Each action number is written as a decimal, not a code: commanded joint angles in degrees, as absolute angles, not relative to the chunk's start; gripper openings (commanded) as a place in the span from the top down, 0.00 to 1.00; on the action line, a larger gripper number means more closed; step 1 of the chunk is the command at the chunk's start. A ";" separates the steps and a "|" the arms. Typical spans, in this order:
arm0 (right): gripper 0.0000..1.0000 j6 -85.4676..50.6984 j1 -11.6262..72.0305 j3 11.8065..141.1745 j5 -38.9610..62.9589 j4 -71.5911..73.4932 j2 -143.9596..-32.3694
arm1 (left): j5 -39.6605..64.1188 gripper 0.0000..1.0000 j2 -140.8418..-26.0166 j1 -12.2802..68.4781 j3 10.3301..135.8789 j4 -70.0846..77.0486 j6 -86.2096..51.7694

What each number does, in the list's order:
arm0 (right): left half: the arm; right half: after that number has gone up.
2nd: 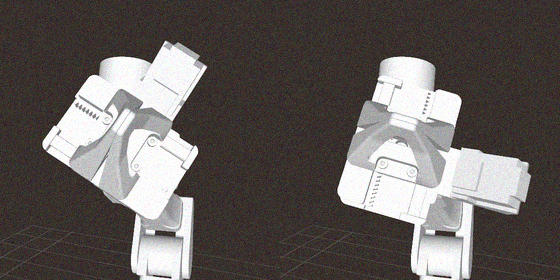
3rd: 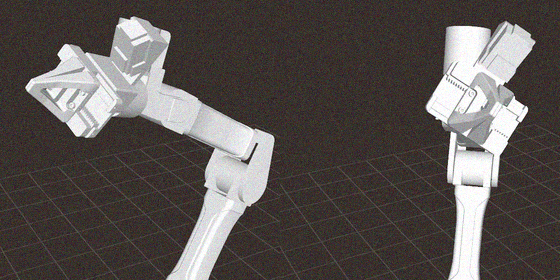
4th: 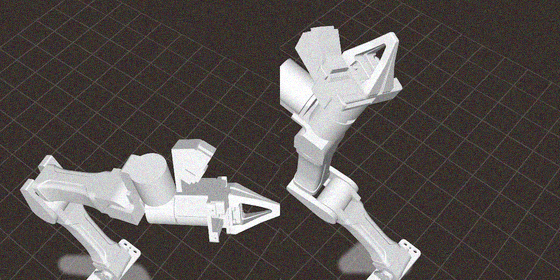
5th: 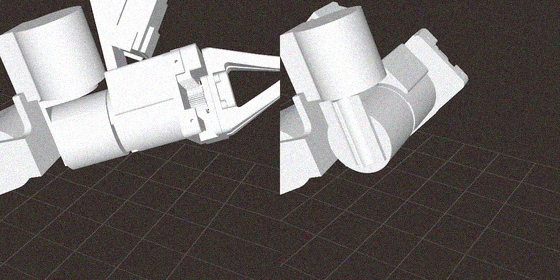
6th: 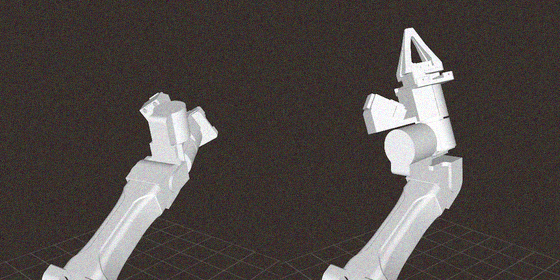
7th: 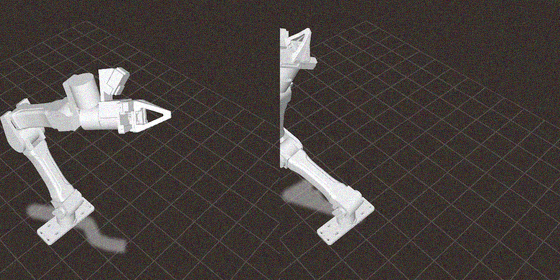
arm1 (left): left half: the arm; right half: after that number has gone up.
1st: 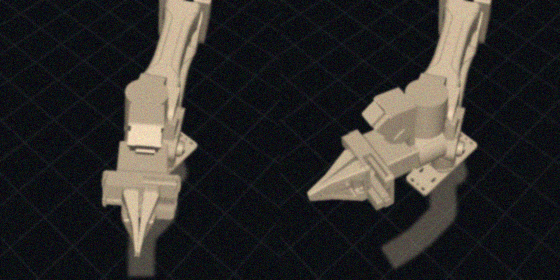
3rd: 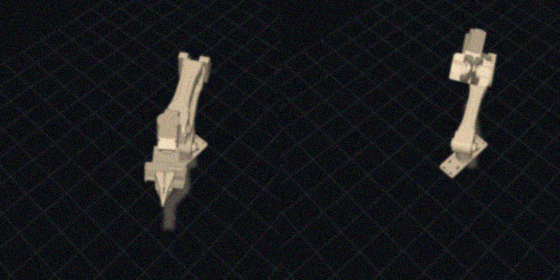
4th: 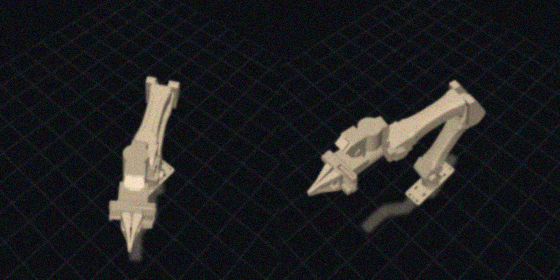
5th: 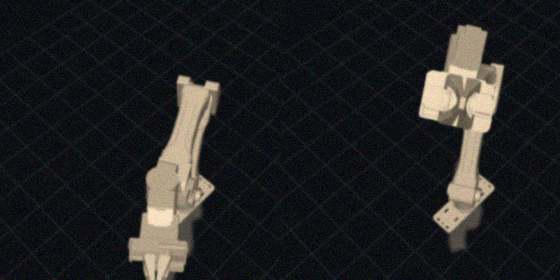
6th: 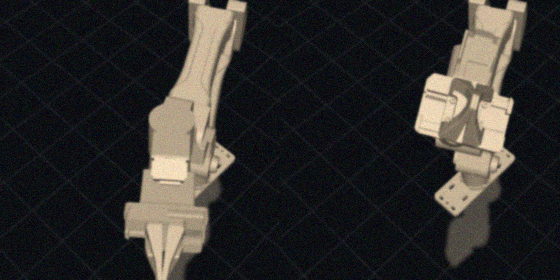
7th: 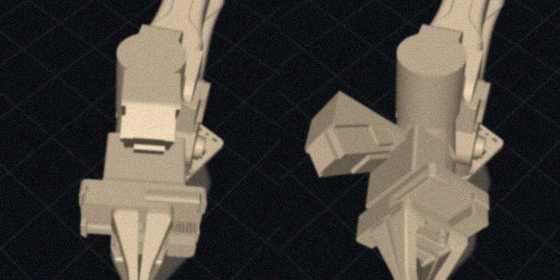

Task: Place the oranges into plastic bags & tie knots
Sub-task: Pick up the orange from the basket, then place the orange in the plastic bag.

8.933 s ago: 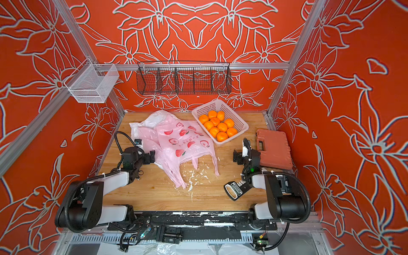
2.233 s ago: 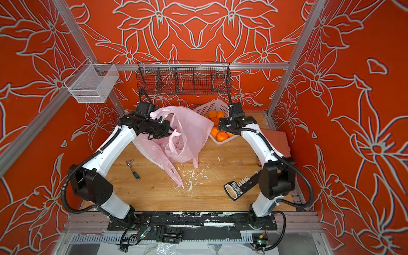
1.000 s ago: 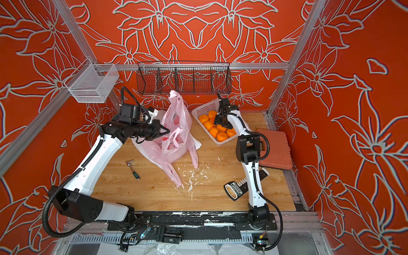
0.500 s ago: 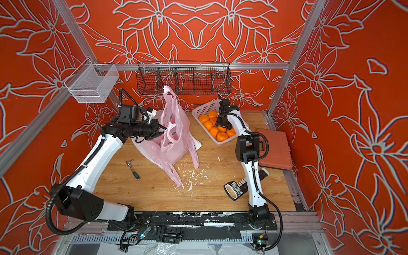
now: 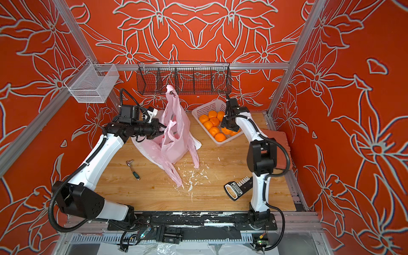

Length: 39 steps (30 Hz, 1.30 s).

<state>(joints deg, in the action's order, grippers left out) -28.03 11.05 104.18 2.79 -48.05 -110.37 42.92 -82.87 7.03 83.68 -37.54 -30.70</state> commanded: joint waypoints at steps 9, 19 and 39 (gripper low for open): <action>0.50 -25.40 27.66 90.93 26.34 -27.64 -78.08 | 45.41 1.00 -82.98 6.06 84.44 -35.87 -29.27; 0.52 -27.65 36.12 102.81 31.10 -23.35 -88.75 | 45.79 1.00 -82.16 6.06 83.99 -35.73 -29.46; 0.15 -21.84 37.00 105.26 21.81 -27.33 -91.89 | 42.89 1.00 -80.66 5.20 81.92 -35.67 -29.44</action>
<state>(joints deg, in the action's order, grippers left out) -24.47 36.64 108.62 26.94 -29.82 -100.31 43.38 -82.46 6.04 82.46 -36.32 -29.91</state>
